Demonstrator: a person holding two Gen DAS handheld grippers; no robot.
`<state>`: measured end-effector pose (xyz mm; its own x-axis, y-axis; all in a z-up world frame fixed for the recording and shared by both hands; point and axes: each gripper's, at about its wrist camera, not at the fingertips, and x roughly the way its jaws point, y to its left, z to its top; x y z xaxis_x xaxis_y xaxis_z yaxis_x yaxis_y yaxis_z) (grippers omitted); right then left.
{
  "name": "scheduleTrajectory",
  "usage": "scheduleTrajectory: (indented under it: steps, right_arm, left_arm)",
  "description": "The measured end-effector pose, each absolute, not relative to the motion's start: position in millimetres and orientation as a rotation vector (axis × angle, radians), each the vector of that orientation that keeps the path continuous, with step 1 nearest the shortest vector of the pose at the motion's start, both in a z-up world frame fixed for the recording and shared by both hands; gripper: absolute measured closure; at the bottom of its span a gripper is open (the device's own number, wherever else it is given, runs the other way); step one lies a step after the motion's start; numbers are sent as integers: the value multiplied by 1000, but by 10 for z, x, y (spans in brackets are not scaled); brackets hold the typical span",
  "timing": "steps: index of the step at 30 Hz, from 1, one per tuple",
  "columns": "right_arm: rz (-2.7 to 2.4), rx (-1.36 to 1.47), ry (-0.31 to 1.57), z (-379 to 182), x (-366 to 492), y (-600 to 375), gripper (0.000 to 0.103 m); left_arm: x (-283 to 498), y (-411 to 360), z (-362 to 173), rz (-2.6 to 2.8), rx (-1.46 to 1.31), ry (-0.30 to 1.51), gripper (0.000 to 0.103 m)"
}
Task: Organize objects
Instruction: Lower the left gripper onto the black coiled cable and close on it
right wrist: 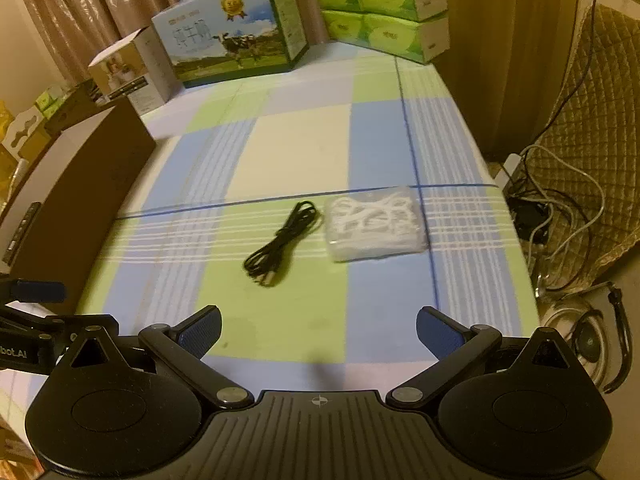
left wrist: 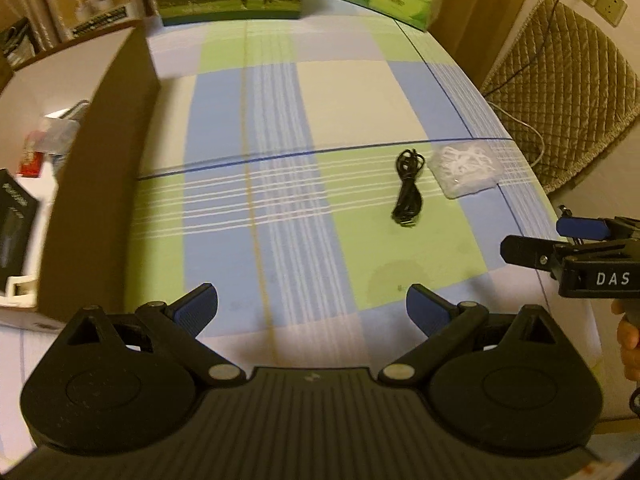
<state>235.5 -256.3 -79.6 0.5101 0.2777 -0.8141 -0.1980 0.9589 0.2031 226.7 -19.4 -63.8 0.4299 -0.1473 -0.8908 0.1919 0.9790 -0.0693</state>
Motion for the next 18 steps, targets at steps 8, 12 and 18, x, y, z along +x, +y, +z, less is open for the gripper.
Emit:
scheduleTrajectory:
  steps: [8,12,18]
  right_arm:
    - [233,87,978,-950,2561,-2739,2]
    - [224,96,969,-1000,2648,-2802,2]
    - [209,125,963,-1061,2761,-2885,2]
  left_arm:
    - [2485,-482,-805,-285,59,1065,9]
    - [2615,-642,-892,-321,81,1042,14]
    - [2810,-849,-1022,-372,95,1024,22]
